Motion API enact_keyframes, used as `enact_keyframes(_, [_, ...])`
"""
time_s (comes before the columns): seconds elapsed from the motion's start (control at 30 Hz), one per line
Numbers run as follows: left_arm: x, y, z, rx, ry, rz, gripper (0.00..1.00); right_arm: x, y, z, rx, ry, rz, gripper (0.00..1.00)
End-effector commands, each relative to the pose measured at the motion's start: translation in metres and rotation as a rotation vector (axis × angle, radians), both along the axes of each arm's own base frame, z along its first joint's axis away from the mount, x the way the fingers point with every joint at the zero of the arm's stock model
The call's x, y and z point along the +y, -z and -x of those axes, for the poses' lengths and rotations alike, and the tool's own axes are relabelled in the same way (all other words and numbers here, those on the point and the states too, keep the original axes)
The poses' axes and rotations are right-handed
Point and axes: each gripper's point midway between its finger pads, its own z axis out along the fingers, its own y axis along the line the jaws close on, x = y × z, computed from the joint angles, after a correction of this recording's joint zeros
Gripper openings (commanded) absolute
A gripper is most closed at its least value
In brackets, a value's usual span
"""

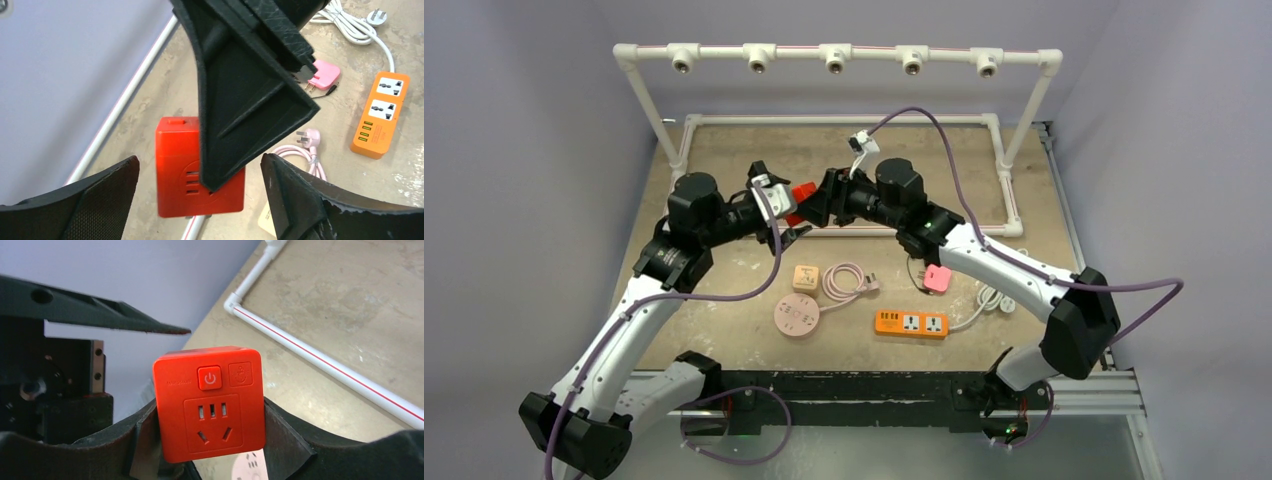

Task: Insert the plug
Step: Insert the plug into the socket.

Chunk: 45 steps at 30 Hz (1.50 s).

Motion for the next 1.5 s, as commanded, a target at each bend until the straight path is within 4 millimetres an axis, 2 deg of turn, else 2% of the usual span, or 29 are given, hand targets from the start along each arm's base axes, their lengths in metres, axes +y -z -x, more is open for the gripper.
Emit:
enact_keyframes(0.0, [0.007,0.008,0.002,0.069,-0.065,0.022,0.92,-0.025,-0.022,0.006,-0.137,0.029,0.090,0.06])
enact_keyframes(0.07, [0.015,0.025,-0.005,0.117,-0.128,-0.021,0.94,-0.041,-0.001,0.010,-0.120,0.040,0.208,0.05])
enact_keyframes(0.17, [0.026,0.050,-0.011,0.188,-0.203,-0.080,0.97,-0.062,0.020,0.021,-0.118,0.037,0.320,0.03])
enact_keyframes(0.27, [0.030,0.087,-0.005,0.241,-0.181,-0.160,0.98,-0.079,0.029,0.031,-0.123,0.046,0.356,0.03])
enact_keyframes(0.4, [0.033,0.126,0.004,0.280,-0.128,-0.252,0.99,-0.085,0.051,0.049,-0.101,-0.004,0.398,0.00])
enact_keyframes(0.53, [0.043,0.154,0.010,0.346,-0.139,-0.327,0.99,-0.074,0.081,0.080,-0.086,-0.063,0.463,0.00])
enact_keyframes(0.67, [0.053,0.166,0.013,0.345,-0.171,-0.362,0.99,-0.059,0.103,0.108,-0.079,-0.130,0.502,0.00])
enact_keyframes(0.83, [0.061,0.177,0.015,0.396,-0.213,-0.382,0.99,-0.046,0.111,0.119,-0.111,-0.159,0.492,0.00])
enact_keyframes(0.97, [0.064,0.196,0.025,0.483,-0.210,-0.385,0.99,-0.029,0.122,0.127,-0.144,-0.199,0.510,0.00])
enact_keyframes(1.07, [0.070,0.208,0.026,0.490,-0.230,-0.417,0.99,-0.020,0.133,0.129,-0.162,-0.228,0.536,0.00])
enact_keyframes(1.27, [0.080,0.217,0.012,0.473,-0.304,-0.443,0.99,-0.010,0.142,0.123,-0.215,-0.246,0.579,0.00])
enact_keyframes(1.47, [0.074,0.229,0.011,0.546,-0.314,-0.423,0.99,-0.005,0.149,0.118,-0.266,-0.271,0.618,0.00])
